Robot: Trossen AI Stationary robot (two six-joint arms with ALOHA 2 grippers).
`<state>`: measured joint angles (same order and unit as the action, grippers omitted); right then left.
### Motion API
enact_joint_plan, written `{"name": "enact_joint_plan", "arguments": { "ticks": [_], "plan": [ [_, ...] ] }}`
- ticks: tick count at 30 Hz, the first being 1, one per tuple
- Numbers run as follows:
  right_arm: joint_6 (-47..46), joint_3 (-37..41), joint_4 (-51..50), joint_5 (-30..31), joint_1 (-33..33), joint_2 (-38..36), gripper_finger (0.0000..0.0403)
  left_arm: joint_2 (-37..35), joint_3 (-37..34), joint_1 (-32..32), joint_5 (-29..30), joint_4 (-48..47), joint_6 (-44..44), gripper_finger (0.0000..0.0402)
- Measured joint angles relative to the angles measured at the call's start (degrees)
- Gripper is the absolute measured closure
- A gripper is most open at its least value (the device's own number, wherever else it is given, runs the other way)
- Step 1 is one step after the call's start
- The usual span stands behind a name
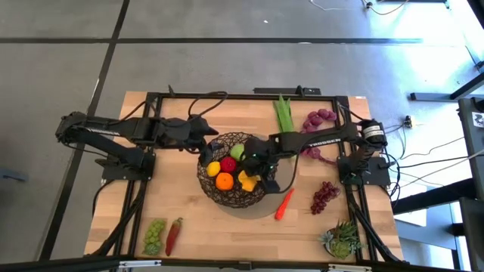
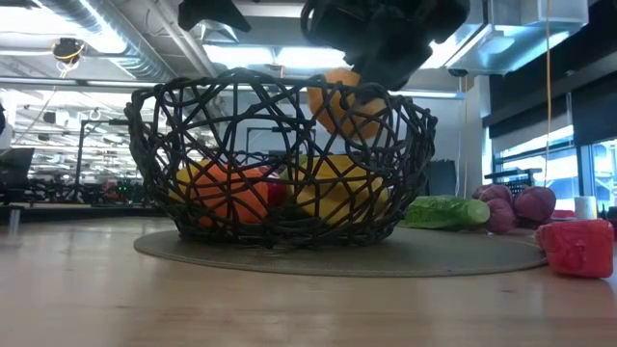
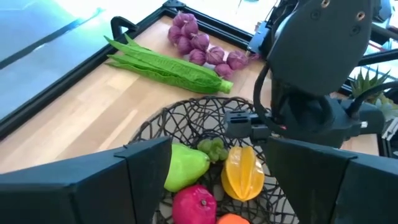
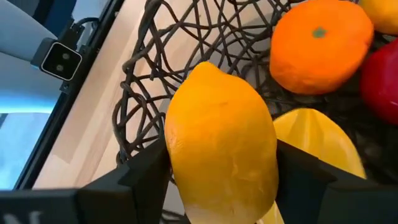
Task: Build produce basket
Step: Put the lemon into the wire basket
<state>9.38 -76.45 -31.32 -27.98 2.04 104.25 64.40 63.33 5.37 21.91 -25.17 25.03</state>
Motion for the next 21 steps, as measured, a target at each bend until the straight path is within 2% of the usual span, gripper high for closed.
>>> {"name": "enact_joint_plan", "arguments": {
  "ticks": [10, 16, 21],
  "plan": [
    [1.6, 0.0, 1.5, -6.6, 0.0, 2.3, 0.0193, 0.0, 0.0, 0.0, -0.1, 0.0, 0.1, 0.0149],
    [3.2, 0.0, 3.0, -10.3, 0.0, 4.1, 0.0172, 0.0, 0.0, 0.0, -0.1, 0.0, -0.1, 0.0149],
    [3.2, 0.0, 4.4, -9.6, 0.0, 4.2, 0.0165, 0.0, 0.0, 0.0, -0.1, 0.0, -0.1, 0.0149]
  ]
}}
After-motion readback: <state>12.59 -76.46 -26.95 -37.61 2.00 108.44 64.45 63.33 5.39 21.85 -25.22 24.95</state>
